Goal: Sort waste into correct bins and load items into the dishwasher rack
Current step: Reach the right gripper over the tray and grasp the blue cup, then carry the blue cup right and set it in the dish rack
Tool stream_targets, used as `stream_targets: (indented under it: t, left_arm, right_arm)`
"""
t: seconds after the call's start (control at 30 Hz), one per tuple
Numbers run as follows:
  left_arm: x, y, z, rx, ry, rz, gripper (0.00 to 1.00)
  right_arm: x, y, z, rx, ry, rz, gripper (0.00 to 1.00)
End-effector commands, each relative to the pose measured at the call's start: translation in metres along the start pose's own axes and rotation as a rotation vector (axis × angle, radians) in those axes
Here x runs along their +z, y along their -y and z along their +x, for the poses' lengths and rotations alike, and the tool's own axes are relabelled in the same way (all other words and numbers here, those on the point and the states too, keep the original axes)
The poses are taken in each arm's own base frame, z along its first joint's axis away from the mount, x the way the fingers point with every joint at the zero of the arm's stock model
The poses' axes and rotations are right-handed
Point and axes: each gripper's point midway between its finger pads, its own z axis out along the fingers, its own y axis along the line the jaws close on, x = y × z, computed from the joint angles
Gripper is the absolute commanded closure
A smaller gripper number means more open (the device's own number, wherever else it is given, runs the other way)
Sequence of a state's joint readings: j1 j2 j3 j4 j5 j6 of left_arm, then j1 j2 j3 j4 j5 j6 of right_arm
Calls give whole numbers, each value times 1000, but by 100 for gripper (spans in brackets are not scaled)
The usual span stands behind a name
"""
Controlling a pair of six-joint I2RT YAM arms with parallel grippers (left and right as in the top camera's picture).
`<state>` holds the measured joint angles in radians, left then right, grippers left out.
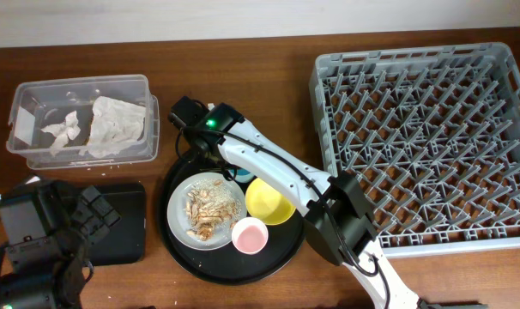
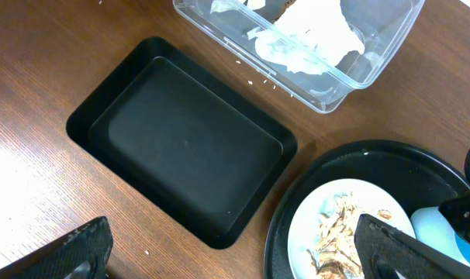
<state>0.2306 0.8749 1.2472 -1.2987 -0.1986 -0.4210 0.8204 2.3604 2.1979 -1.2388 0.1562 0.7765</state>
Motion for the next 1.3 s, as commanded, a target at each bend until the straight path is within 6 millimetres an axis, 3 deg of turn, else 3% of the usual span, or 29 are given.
stream_targets:
  t: [0.0, 0.13, 0.23, 0.27, 0.33, 0.43, 0.5, 0.57, 0.6, 0.67, 0.77, 0.83, 0.9, 0.93, 1.0, 1.07, 1.13, 1.27]
  left_arm:
    - [-2, -1, -1, -17, 6, 0, 1]
    - [-2, -1, -1, -17, 6, 0, 1]
    - [-2, -1, -1, -17, 6, 0, 1]
    - [-2, -1, -1, -17, 6, 0, 1]
    - [-2, -1, -1, -17, 6, 0, 1]
    - [-2, -1, -1, -17, 6, 0, 1]
    - [-2, -1, -1, -17, 6, 0, 1]
    - [-2, -1, -1, -17, 6, 0, 1]
    - [-2, -1, -1, -17, 6, 0, 1]
    - [-2, -1, -1, -17, 6, 0, 1]
    - [-2, -1, -1, -17, 6, 0, 1]
    - [-2, -1, -1, -17, 6, 0, 1]
    - [-2, -1, -1, -17, 6, 0, 1]
    - [-2, -1, -1, -17, 7, 0, 1]
    - [-2, -1, -1, -17, 6, 0, 1]
    - [-2, -1, -1, -17, 6, 0, 1]
    - [-2, -1, -1, -17, 7, 0, 1]
    - [-2, -1, -1, -17, 7, 0, 1]
  right_arm:
    - [5, 1, 3, 4, -8, 10, 75]
    - [16, 3, 11, -5, -25, 26, 77]
    - [12, 2, 9, -3, -20, 15, 95]
    - [9, 0, 7, -4, -23, 3, 96]
    - [-6, 0, 1, -9, -18, -12, 96]
    - [-50, 14, -18, 28, 1, -22, 96]
    - [-89, 40, -37, 83, 28, -33, 96]
    - [-139, 85, -59, 145, 77, -56, 96]
    - [-169, 105, -75, 89, 114, -157, 96]
    - [-207, 137, -89, 105, 143, -308, 96]
    - [-251, 199, -100, 157, 222, -424, 96]
    - [-265, 257, -92, 241, 255, -378, 96]
    - [-257, 302, -65, 290, 201, -316, 96]
    - [-239, 337, -46, 364, 139, -239, 96]
    - [-214, 364, -30, 425, 49, -280, 96]
    - [-196, 371, -21, 385, 18, -536, 96]
    - [-192, 376, -14, 370, 84, -804, 96]
    - [-176, 381, 2, 372, 213, -1064, 96]
